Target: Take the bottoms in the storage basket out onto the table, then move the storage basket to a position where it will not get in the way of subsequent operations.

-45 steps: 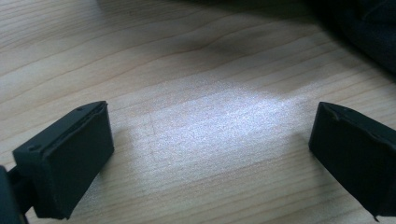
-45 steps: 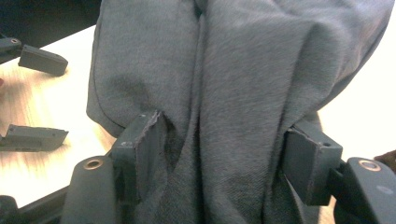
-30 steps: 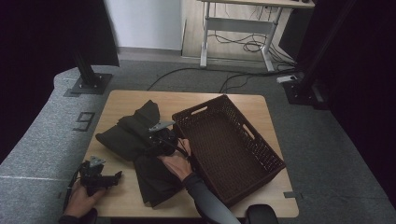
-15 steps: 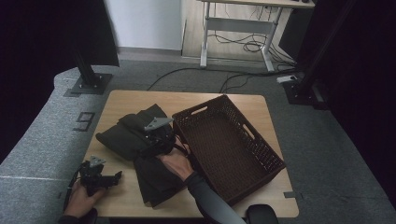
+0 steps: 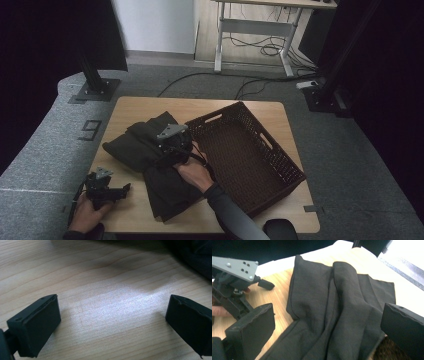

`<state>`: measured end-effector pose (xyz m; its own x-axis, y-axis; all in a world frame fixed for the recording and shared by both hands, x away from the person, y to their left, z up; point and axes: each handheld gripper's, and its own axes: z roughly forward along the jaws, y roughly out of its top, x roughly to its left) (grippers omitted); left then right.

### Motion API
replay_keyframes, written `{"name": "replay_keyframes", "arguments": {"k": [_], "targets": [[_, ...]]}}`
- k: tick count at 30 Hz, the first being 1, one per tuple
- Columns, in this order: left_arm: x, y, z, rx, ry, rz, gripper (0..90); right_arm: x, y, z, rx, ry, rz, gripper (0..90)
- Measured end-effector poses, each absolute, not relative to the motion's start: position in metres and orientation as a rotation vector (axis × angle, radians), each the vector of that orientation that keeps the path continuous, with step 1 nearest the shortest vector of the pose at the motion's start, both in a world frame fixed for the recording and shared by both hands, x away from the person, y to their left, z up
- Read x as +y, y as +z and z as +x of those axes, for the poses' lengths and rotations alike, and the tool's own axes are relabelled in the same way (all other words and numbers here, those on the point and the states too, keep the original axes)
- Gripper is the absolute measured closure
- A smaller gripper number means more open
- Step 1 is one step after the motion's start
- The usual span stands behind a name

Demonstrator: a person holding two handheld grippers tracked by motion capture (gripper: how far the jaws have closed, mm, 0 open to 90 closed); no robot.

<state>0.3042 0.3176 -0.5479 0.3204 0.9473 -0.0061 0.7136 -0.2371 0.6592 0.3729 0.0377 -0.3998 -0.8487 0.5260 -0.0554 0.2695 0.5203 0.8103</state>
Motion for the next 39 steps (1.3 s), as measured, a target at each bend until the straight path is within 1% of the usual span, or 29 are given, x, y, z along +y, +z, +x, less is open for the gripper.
{"name": "replay_keyframes", "arguments": {"k": [17,19,20,21,24,26,28,29,30,39], "targets": [[0.318,-0.548,0.304,1.461,0.543,2.027,0.0,-0.008,-0.392,0.373,2.459,1.200,0.770,1.0],[0.317,-0.548,0.304,1.461,0.543,2.027,0.0,-0.015,-0.391,0.373,2.459,1.202,0.773,3.3],[0.317,-0.548,0.304,1.461,0.543,2.027,0.0,-0.022,-0.391,0.373,2.459,1.197,0.784,6.8],[0.318,-0.548,0.304,1.461,0.543,2.028,0.0,-0.022,-0.391,0.373,2.459,1.197,0.784,6.8],[0.318,-0.548,0.304,1.461,0.543,2.027,0.0,-0.033,-0.392,0.373,2.468,1.196,0.797,13.7],[0.317,-0.548,0.304,1.461,0.543,2.027,0.0,-0.038,-0.392,0.372,2.463,1.183,0.816,14.7],[0.317,-0.548,0.304,1.461,0.543,2.027,0.0,-0.044,-0.393,0.372,2.464,1.175,0.821,17.6],[0.317,-0.548,0.304,1.461,0.543,2.027,0.0,-0.049,-0.393,0.371,2.460,1.167,0.834,20.7],[0.317,-0.548,0.304,1.461,0.543,2.027,0.0,-0.049,-0.393,0.371,2.460,1.167,0.834,20.7],[0.317,-0.548,0.304,1.461,0.544,2.028,0.0,-0.067,-0.400,0.368,2.488,1.132,0.881,32.7]]}}
